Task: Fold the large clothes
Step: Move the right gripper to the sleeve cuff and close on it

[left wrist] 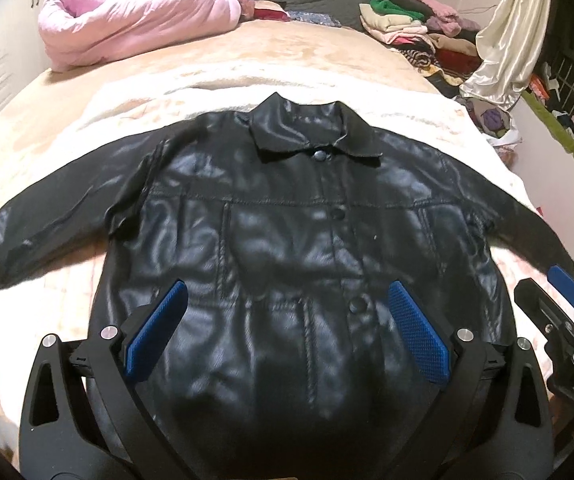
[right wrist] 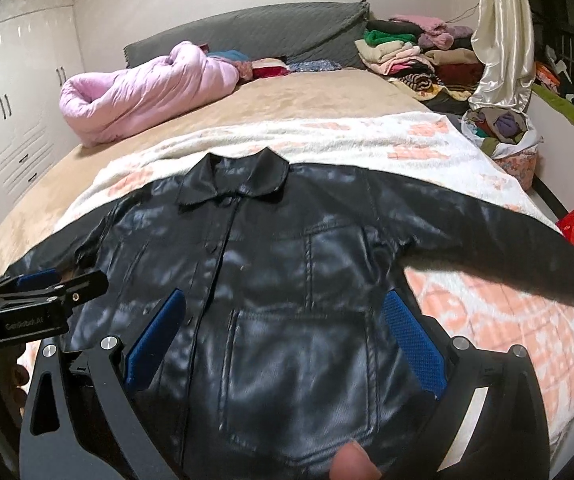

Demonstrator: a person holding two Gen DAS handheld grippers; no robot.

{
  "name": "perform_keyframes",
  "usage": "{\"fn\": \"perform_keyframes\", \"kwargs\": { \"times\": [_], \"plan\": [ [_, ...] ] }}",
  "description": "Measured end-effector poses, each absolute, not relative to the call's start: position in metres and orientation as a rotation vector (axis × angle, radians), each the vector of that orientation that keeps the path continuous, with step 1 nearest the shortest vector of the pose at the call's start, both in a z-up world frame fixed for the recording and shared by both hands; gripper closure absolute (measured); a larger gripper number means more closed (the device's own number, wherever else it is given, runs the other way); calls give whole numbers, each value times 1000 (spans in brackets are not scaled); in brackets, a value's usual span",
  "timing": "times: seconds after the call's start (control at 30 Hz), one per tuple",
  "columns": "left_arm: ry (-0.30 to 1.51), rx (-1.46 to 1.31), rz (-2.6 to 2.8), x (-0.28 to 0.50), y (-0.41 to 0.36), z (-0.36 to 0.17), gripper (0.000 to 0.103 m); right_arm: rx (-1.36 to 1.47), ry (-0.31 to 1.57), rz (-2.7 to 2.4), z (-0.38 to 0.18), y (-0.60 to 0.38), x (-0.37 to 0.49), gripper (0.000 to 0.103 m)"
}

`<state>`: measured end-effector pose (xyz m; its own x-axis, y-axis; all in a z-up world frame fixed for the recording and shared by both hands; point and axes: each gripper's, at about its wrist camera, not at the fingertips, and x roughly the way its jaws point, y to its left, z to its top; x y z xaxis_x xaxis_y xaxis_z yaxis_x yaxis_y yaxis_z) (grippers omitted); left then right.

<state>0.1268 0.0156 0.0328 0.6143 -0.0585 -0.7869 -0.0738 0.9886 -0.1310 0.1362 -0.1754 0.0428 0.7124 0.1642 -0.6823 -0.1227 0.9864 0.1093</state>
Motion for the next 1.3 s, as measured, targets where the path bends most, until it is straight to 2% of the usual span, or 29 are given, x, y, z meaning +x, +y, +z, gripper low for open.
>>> {"fn": "perform_keyframes", "kwargs": {
  "times": [0.7, 1.3],
  "plan": [
    [947, -111, -28, 207, -20, 24, 9, 222, 733, -51, 40, -269, 208, 4],
    [1013, -66, -91, 255, -95, -5, 9, 440, 773, -354, -15, -401, 226, 4]
  ]
}}
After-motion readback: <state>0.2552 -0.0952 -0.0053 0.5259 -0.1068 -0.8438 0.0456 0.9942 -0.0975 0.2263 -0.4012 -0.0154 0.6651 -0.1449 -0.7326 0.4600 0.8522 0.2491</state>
